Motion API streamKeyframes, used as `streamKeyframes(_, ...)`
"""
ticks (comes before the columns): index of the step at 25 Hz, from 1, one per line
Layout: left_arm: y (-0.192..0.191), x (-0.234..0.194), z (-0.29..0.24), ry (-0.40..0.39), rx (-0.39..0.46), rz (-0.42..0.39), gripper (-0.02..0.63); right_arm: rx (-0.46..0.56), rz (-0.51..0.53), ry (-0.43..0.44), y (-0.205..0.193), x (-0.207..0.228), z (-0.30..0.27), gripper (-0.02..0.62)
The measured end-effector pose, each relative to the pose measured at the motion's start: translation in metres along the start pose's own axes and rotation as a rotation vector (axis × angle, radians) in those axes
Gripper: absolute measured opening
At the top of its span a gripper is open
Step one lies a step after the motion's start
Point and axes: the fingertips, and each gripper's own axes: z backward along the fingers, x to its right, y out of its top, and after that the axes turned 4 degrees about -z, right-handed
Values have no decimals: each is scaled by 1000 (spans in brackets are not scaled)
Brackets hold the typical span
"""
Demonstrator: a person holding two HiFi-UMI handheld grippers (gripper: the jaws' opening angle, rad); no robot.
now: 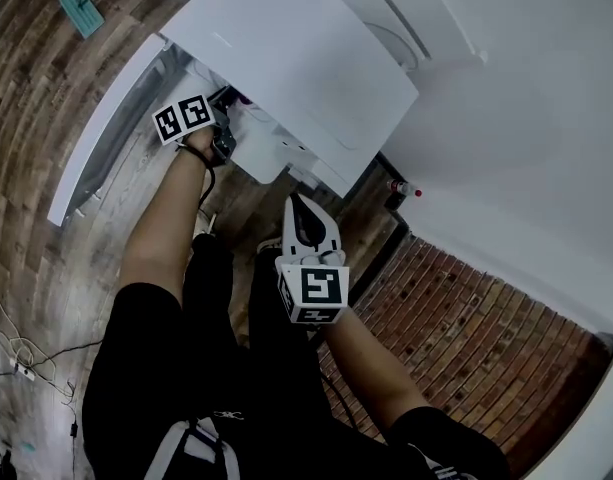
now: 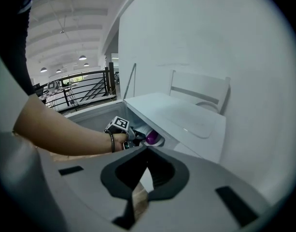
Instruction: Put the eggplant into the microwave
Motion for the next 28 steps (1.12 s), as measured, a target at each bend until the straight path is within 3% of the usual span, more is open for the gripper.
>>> streamKeyframes(3, 5, 2, -2, 40, 17, -121, 18, -14, 4, -8, -6, 4, 0, 14)
streamKeyframes(6, 10, 5, -4, 123, 10, -350, 24, -24, 4, -17, -8, 9, -3, 14)
streamKeyframes(9, 24, 2, 2, 253, 36, -551, 58, -28, 5, -19, -7, 11, -7, 14)
streamKeyframes(12, 36, 5, 10, 275, 114, -662, 72, -31, 8, -16, -5, 10, -11, 14)
streamKeyframes(16, 45, 5, 31, 305, 165, -692, 63, -28, 8, 2, 1, 5, -15, 12)
streamKeyframes(17, 46, 5, 40, 323, 167, -690, 4, -24, 6, 10, 4, 2, -14, 13)
streamKeyframes(21, 44, 17, 94, 353, 160, -682, -2, 8, 0, 42, 21, -11, -10, 14)
streamKeyframes(28, 20, 100, 229, 406, 136, -664, -2, 103, 13, 61, 73, -5, 31, 13)
